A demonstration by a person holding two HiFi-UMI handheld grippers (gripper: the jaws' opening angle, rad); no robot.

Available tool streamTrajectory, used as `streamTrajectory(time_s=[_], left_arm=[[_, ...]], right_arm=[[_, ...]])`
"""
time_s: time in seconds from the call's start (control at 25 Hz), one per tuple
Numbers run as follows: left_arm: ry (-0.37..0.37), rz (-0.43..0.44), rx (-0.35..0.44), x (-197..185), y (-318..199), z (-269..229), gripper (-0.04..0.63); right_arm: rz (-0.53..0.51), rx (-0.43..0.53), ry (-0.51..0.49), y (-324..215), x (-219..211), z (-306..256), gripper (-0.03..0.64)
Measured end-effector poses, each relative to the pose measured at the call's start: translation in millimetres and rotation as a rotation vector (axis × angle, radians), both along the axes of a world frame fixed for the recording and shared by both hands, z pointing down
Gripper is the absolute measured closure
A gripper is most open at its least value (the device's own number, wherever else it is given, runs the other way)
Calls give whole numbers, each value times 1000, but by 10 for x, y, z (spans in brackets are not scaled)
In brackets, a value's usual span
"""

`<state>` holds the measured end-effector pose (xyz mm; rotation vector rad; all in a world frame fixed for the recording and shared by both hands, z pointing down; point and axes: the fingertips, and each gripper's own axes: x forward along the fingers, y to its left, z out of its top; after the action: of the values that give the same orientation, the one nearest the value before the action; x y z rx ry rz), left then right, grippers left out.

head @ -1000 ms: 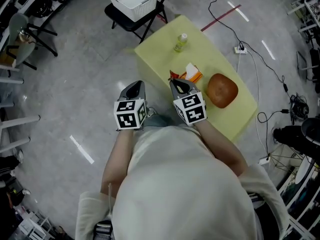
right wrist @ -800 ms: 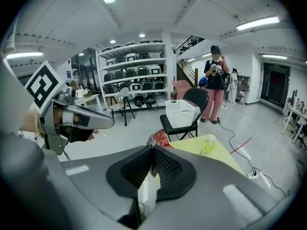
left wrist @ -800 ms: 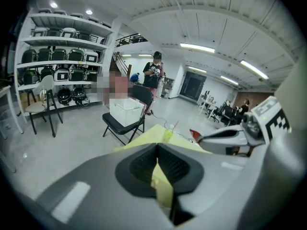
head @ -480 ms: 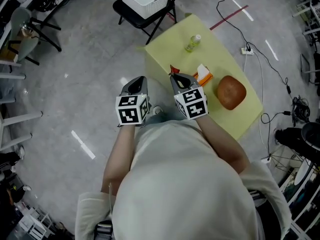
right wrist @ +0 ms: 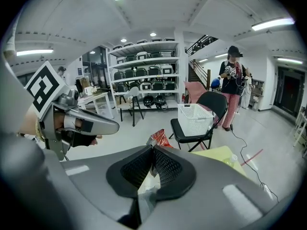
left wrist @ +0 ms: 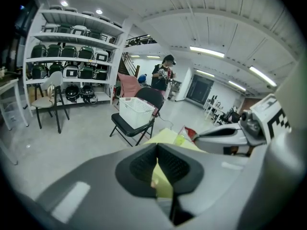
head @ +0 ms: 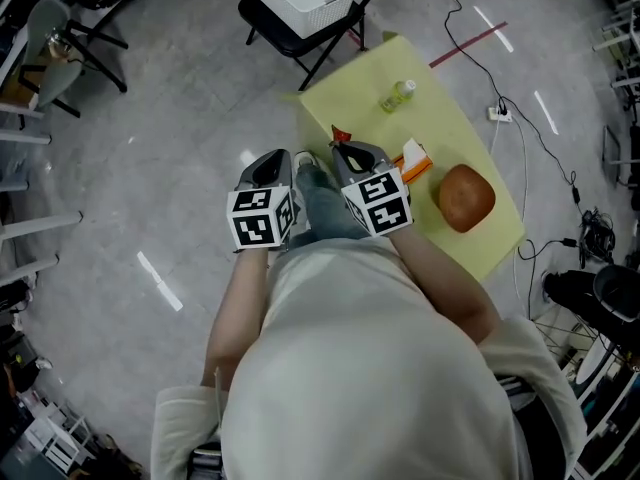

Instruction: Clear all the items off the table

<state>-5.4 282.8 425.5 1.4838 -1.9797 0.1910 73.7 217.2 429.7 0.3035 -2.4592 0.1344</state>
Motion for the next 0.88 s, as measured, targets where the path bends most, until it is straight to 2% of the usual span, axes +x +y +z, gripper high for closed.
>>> streamTrajectory(time_s=[0.28, 0.88], left_arm=[[-3, -31, 1, -373, -135, -8, 586], [7, -46, -11, -1194, -705, -55, 585]], right_arm=[[-39, -4, 4, -131, -394, 54, 601], [-55, -25, 17, -708, -1259, 41, 601]])
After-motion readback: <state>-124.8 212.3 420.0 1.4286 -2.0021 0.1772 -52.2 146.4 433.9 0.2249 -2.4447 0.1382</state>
